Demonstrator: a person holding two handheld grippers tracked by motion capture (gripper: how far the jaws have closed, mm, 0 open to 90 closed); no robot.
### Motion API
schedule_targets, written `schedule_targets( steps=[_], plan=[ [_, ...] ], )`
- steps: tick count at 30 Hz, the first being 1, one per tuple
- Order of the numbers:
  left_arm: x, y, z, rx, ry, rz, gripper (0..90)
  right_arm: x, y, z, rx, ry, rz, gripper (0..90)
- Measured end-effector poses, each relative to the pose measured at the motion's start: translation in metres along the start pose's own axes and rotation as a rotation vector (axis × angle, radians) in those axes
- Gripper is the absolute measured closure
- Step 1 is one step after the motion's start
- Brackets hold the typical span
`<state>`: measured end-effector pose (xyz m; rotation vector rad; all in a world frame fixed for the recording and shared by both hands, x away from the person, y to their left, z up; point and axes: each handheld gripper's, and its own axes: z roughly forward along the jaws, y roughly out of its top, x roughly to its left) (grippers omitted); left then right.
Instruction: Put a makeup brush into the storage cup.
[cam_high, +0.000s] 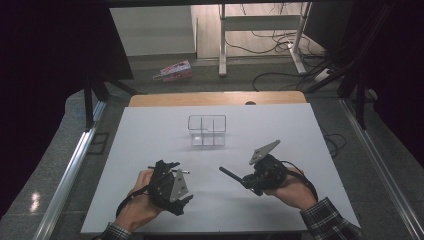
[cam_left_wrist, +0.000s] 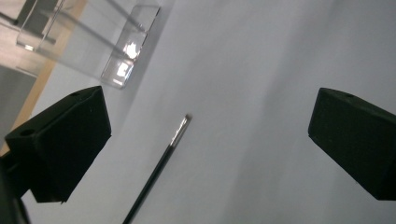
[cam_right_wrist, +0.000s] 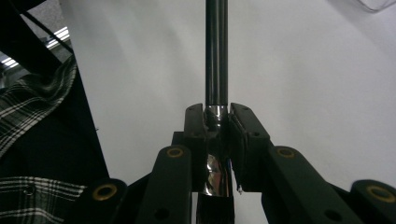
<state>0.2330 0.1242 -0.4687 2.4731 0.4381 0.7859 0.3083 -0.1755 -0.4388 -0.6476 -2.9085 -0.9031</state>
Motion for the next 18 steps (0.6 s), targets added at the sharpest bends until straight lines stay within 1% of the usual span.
schedule_targets(
  steps=[1, 2, 3, 4, 5, 6, 7, 8, 10, 11, 13, 15, 18],
  plan=[
    [0.0, 0.002, 0.001, 0.001, -0.001, 0.011, 0.0, 0.001, 0.002, 0.001, 0.006, 0.013, 0.0, 77.4],
    [-0.001, 0.004, 0.002, -0.012, -0.003, 0.01, 0.0, 0.001, 0.002, 0.001, 0.006, 0.013, 0.0, 77.4],
    [-0.001, 0.007, 0.002, -0.007, -0.01, 0.036, 0.0, 0.002, 0.003, 0.002, 0.01, 0.018, -0.003, 77.4],
    [-0.001, 0.009, 0.003, -0.011, -0.014, 0.039, 0.0, 0.002, 0.004, 0.003, 0.016, 0.024, -0.009, 77.4],
    [-0.001, 0.014, 0.005, -0.015, -0.016, 0.057, 0.0, 0.002, 0.005, 0.005, 0.022, 0.034, -0.008, 77.4],
    [-0.001, 0.014, 0.005, -0.015, -0.016, 0.057, 0.0, 0.002, 0.005, 0.005, 0.022, 0.034, -0.008, 77.4],
    [-0.001, 0.019, 0.007, -0.026, -0.021, 0.078, 0.0, 0.003, 0.007, 0.006, 0.029, 0.04, -0.012, 77.4],
    [-0.001, 0.019, 0.007, -0.026, -0.021, 0.078, 0.0, 0.003, 0.007, 0.006, 0.029, 0.04, -0.012, 77.4],
    [-0.003, 0.024, 0.01, -0.033, -0.026, 0.093, 0.1, 0.004, 0.01, 0.008, 0.038, 0.052, -0.013, 77.4],
    [-0.004, 0.029, 0.013, -0.045, -0.041, 0.099, 0.8, 0.005, 0.012, 0.01, 0.049, 0.062, -0.019, 77.4],
    [-0.005, 0.031, 0.015, -0.047, -0.047, 0.102, 1.1, 0.006, 0.013, 0.01, 0.055, 0.067, -0.024, 77.4],
    [-0.008, 0.036, 0.019, -0.057, -0.055, 0.119, 2.8, 0.008, 0.016, 0.012, 0.068, 0.086, -0.037, 77.4],
    [-0.011, 0.039, 0.021, -0.062, -0.058, 0.131, 5.5, 0.01, 0.018, 0.014, 0.077, 0.093, -0.038, 77.4]
  ],
)
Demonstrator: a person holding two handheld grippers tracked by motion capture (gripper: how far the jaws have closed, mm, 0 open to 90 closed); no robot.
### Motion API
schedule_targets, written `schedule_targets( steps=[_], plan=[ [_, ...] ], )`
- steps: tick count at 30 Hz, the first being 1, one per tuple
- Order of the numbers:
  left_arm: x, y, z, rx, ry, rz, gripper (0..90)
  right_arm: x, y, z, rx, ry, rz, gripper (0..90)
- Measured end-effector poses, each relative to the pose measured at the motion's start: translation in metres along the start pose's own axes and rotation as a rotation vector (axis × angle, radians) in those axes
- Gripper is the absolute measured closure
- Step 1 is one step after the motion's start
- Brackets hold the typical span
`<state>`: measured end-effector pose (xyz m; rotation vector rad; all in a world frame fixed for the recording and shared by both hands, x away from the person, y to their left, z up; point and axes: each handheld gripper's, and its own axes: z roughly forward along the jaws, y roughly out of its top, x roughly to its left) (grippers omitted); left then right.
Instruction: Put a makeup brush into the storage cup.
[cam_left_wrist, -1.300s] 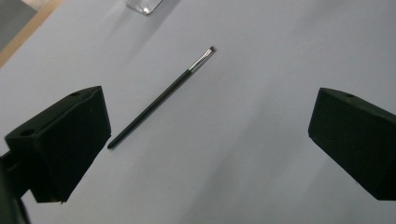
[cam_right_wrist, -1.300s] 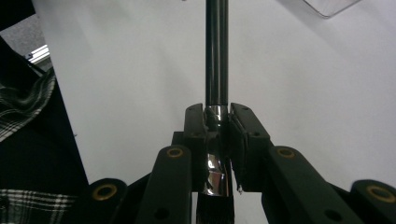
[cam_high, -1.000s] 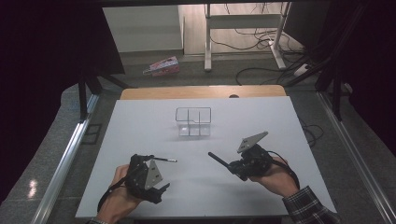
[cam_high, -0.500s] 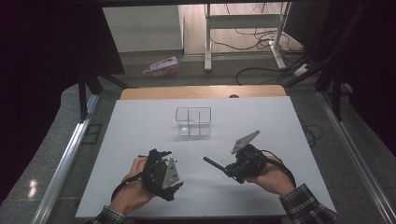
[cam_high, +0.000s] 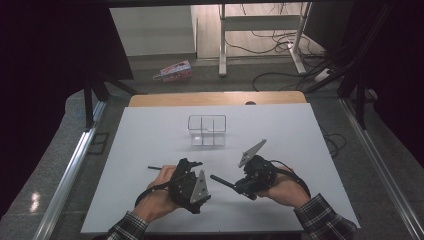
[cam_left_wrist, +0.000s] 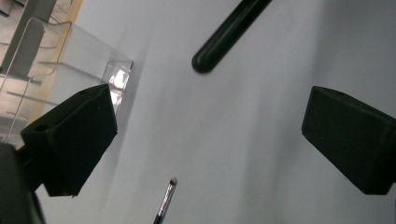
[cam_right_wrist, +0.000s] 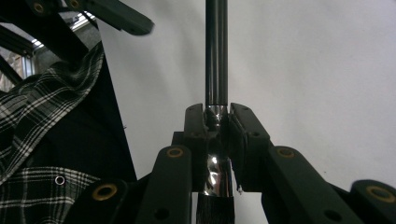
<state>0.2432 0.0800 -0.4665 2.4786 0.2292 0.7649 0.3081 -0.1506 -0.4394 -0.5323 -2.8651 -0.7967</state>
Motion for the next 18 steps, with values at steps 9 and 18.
schedule_targets(
  steps=[9, 18],
  plan=[
    [-0.006, 0.013, 0.004, -0.045, -0.03, 0.106, 25.3, 0.002, 0.007, 0.007, 0.032, 0.041, -0.007, 77.4],
    [-0.017, 0.019, 0.008, -0.075, -0.036, 0.175, 43.8, 0.003, 0.012, 0.011, 0.05, 0.073, -0.014, 77.4]
  ],
)
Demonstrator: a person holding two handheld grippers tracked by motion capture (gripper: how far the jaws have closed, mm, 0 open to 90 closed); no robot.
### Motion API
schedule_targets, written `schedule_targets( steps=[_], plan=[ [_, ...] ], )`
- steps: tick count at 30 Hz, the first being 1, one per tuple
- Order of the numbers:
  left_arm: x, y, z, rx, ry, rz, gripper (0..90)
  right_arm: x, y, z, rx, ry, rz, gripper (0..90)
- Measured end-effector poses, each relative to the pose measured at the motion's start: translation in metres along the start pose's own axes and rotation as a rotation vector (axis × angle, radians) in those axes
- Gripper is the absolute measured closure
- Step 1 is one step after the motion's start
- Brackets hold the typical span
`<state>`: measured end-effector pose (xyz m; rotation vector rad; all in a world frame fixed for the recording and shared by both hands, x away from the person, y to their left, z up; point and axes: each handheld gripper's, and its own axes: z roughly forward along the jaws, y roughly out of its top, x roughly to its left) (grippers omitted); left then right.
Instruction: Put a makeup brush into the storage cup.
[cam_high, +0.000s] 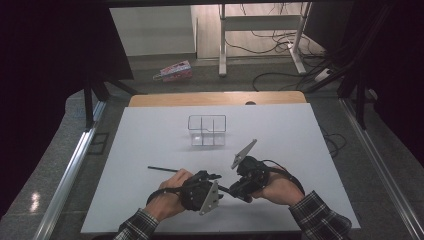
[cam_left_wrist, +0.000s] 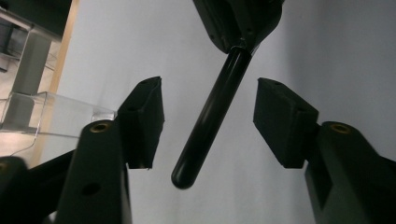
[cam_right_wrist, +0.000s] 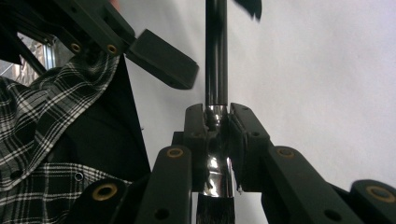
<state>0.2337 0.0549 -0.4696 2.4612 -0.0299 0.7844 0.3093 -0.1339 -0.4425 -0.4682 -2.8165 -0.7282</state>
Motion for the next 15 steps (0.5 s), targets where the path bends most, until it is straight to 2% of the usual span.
schedule_targets(
  steps=[8, 12, 15],
  plan=[
    [-0.0038, 0.0008, 0.0032, -0.001, -0.006, 0.04, 53.8, 0.0017, 0.0027, -0.0004, 0.003, 0.02, -0.009, 77.4],
    [-0.0052, 0.0015, 0.0028, -0.007, -0.01, 0.054, 63.2, 0.0026, 0.0042, 0.0008, 0.005, 0.034, -0.009, 77.4],
    [-0.0058, 0.0008, 0.0031, 0.0, -0.031, 0.073, 69.9, 0.0028, 0.0043, 0.0014, -0.003, 0.038, -0.011, 77.4]
  ],
)
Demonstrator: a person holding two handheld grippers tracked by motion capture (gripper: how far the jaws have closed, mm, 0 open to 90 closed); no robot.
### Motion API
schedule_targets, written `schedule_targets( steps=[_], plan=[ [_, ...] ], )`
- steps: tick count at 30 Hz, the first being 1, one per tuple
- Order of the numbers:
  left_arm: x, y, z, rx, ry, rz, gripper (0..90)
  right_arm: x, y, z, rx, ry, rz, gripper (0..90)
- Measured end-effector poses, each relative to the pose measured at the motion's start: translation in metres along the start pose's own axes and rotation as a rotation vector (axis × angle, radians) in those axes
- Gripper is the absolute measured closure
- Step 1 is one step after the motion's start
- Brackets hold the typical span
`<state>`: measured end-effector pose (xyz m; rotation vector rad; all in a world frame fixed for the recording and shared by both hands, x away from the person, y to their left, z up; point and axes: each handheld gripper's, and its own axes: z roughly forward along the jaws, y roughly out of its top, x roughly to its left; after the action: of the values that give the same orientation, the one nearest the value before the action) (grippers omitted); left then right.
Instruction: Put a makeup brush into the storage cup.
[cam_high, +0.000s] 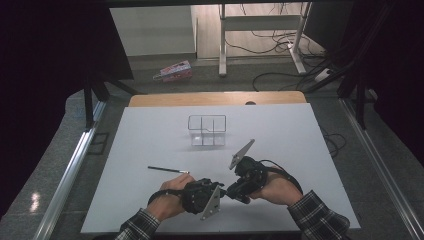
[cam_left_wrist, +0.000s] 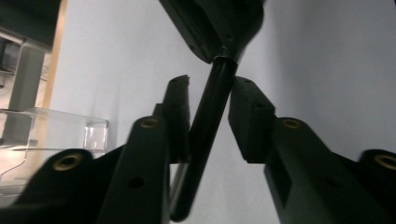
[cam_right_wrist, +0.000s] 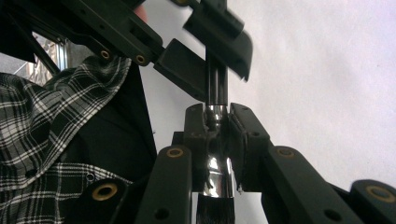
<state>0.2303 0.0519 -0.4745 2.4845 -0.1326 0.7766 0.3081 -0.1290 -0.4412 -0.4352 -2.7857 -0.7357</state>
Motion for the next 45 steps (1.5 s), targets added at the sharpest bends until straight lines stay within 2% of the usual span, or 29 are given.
schedule_targets(
  steps=[3, 5, 6, 7, 9, 11, 12, 15, 17, 20, 22, 23, 24, 25, 28, 31, 32, 34, 41, 42, 44, 45],
  plan=[
    [-0.001, 0.0, 0.001, 0.011, -0.04, 0.013, 76.9, 0.0, -0.001, -0.002, -0.016, 0.007, 0.003, 77.2],
    [-0.001, 0.0, 0.002, 0.012, -0.042, 0.011, 78.8, -0.001, -0.001, -0.003, -0.025, 0.01, 0.006, 77.1],
    [0.001, 0.0, 0.001, 0.013, -0.066, -0.009, 79.4, -0.001, -0.001, -0.005, -0.041, 0.013, 0.006, 75.3],
    [0.003, -0.001, 0.0, 0.024, -0.073, -0.014, 79.4, -0.002, -0.002, -0.005, -0.049, 0.006, 0.004, 72.2],
    [0.005, -0.003, -0.001, 0.019, -0.082, -0.047, 79.4, -0.003, -0.004, -0.006, -0.061, -0.008, 0.002, 63.8],
    [0.006, -0.004, -0.001, 0.02, -0.081, -0.057, 79.4, -0.004, -0.006, -0.008, -0.081, -0.014, 0.007, 56.5],
    [0.006, -0.006, -0.001, 0.023, -0.086, -0.076, 79.4, -0.005, -0.007, -0.009, -0.091, -0.023, 0.009, 52.3],
    [0.009, -0.01, -0.002, 0.019, -0.099, -0.109, 79.4, -0.006, -0.009, -0.011, -0.099, -0.037, 0.024, 47.5],
    [0.009, -0.013, -0.002, 0.015, -0.109, -0.142, 79.3, -0.007, -0.013, -0.012, -0.109, -0.054, 0.022, 41.2],
    [0.012, -0.017, -0.003, 0.003, -0.121, -0.221, 79.3, -0.009, -0.016, -0.013, -0.13, -0.074, 0.013, 36.6],
    [0.013, -0.02, -0.002, -0.002, -0.126, -0.248, 79.3, -0.009, -0.018, -0.014, -0.15, -0.085, 0.008, 33.5],
    [0.013, -0.02, -0.002, -0.002, -0.126, -0.248, 79.3, -0.01, -0.019, -0.015, -0.158, -0.088, 0.01, 32.3],
    [0.015, -0.023, -0.003, 0.004, -0.138, -0.27, 79.3, -0.01, -0.02, -0.016, -0.165, -0.091, 0.011, 30.8],
    [0.015, -0.024, -0.003, 0.0, -0.141, -0.288, 79.3, -0.01, -0.02, -0.017, -0.171, -0.094, 0.014, 30.3],
    [0.017, -0.026, -0.004, 0.011, -0.15, -0.305, 79.3, -0.01, -0.023, -0.02, -0.187, -0.1, 0.019, 27.7],
    [0.019, -0.03, -0.004, 0.016, -0.156, -0.331, 79.3, -0.01, -0.026, -0.021, -0.2, -0.113, 0.026, 26.5],
    [0.02, -0.032, -0.004, 0.011, -0.161, -0.355, 79.3, -0.01, -0.027, -0.022, -0.209, -0.119, 0.025, 26.3],
    [0.021, -0.033, -0.005, 0.009, -0.164, -0.366, 79.3, -0.011, -0.03, -0.024, -0.225, -0.124, 0.029, 25.9],
    [0.028, -0.043, -0.01, -0.044, -0.183, -0.489, 79.3, -0.014, -0.038, -0.028, -0.28, -0.14, 0.055, 26.5],
    [0.028, -0.043, -0.01, -0.044, -0.183, -0.489, 79.3, -0.014, -0.04, -0.029, -0.289, -0.142, 0.061, 26.8],
    [0.03, -0.047, -0.013, -0.07, -0.196, -0.535, 79.3, -0.015, -0.042, -0.031, -0.312, -0.142, 0.072, 27.1],
    [0.03, -0.047, -0.013, -0.07, -0.196, -0.535, 79.3, -0.015, -0.043, -0.032, -0.322, -0.143, 0.076, 28.0]
  ],
)
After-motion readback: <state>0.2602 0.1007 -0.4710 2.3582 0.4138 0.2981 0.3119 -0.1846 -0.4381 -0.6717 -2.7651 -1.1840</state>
